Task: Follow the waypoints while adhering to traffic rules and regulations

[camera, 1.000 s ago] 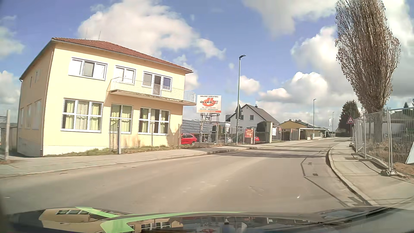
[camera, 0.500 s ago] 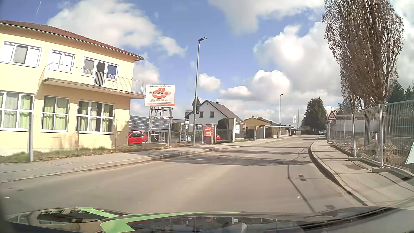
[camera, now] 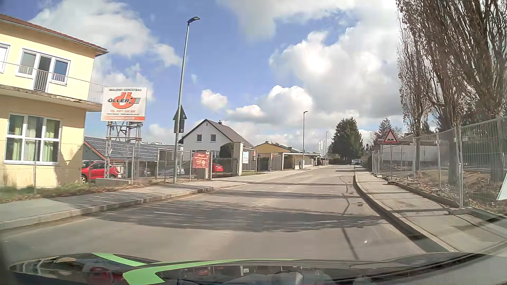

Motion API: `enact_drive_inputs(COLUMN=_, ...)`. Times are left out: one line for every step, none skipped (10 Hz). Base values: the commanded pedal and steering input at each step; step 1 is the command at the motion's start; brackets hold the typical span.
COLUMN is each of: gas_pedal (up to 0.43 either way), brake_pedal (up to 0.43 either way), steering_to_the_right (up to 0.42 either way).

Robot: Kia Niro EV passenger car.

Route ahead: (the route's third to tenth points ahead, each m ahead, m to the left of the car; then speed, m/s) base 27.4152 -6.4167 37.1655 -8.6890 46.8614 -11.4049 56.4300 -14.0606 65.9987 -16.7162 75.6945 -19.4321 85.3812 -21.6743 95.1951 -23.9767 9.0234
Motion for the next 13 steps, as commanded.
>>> enact_drive_inputs(gas_pedal=0.299, brake_pedal=0.000, steering_to_the_right=0.112)
enact_drive_inputs(gas_pedal=0.287, brake_pedal=0.000, steering_to_the_right=0.103)
enact_drive_inputs(gas_pedal=0.280, brake_pedal=0.000, steering_to_the_right=0.094)
enact_drive_inputs(gas_pedal=0.280, brake_pedal=0.000, steering_to_the_right=0.086)
enact_drive_inputs(gas_pedal=0.280, brake_pedal=0.000, steering_to_the_right=0.083)
enact_drive_inputs(gas_pedal=0.280, brake_pedal=0.000, steering_to_the_right=0.081)
enact_drive_inputs(gas_pedal=0.248, brake_pedal=0.000, steering_to_the_right=0.080)
enact_drive_inputs(gas_pedal=0.248, brake_pedal=0.000, steering_to_the_right=0.078)
enact_drive_inputs(gas_pedal=0.248, brake_pedal=0.000, steering_to_the_right=0.074)
enact_drive_inputs(gas_pedal=0.248, brake_pedal=0.000, steering_to_the_right=0.071)
enact_drive_inputs(gas_pedal=0.248, brake_pedal=0.000, steering_to_the_right=0.068)
enact_drive_inputs(gas_pedal=0.240, brake_pedal=0.000, steering_to_the_right=0.066)
enact_drive_inputs(gas_pedal=0.220, brake_pedal=0.000, steering_to_the_right=0.063)
